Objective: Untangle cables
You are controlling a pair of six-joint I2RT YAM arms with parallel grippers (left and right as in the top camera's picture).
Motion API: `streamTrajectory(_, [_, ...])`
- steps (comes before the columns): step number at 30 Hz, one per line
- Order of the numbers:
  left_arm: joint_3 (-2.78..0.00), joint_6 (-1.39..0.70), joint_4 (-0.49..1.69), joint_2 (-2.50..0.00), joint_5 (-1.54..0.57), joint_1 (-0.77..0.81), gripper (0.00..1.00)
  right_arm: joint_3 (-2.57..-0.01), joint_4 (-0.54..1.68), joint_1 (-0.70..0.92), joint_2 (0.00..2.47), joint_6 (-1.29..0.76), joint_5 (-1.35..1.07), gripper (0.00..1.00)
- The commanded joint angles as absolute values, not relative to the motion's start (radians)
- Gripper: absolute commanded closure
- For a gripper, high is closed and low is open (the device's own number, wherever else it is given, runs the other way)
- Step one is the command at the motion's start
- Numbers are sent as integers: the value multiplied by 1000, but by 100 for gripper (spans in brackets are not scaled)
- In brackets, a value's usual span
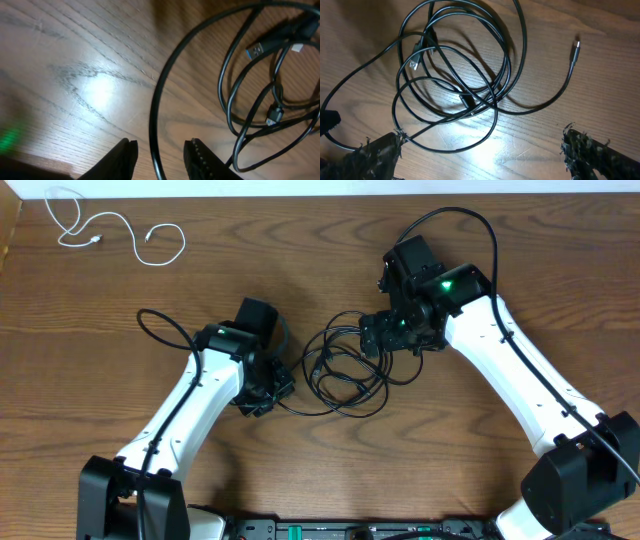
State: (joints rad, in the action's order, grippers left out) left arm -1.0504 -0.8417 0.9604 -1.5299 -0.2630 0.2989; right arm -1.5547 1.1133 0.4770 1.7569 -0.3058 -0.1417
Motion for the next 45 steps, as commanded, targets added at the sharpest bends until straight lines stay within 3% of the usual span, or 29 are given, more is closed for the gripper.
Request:
streamTrajectory(1, [-1038, -852, 961, -1532, -273, 312, 67, -1555, 1114, 493, 1753, -306, -137, 1])
streamTrajectory(17, [-1038, -852, 958, -1532, -266, 312, 81, -1555, 1115, 493, 1753, -306, -138, 1])
streamTrajectory(19, [-1038, -852, 959, -1532, -249, 312, 92, -1555, 1116, 493, 1753, -306, -138, 1])
streamTrajectory(25, [-1060, -839, 960, -1520, -255, 312, 93, -1555, 1119, 493, 1753, -306, -138, 1])
streamTrajectory(35, [-1275, -639, 944, -1367, -307, 321, 93, -1555, 1111, 493, 1753, -306, -142, 1])
streamTrajectory(45, [-1332, -603, 636, -1169, -307, 435, 92, -1555, 1066, 493, 1753, -307, -207, 1])
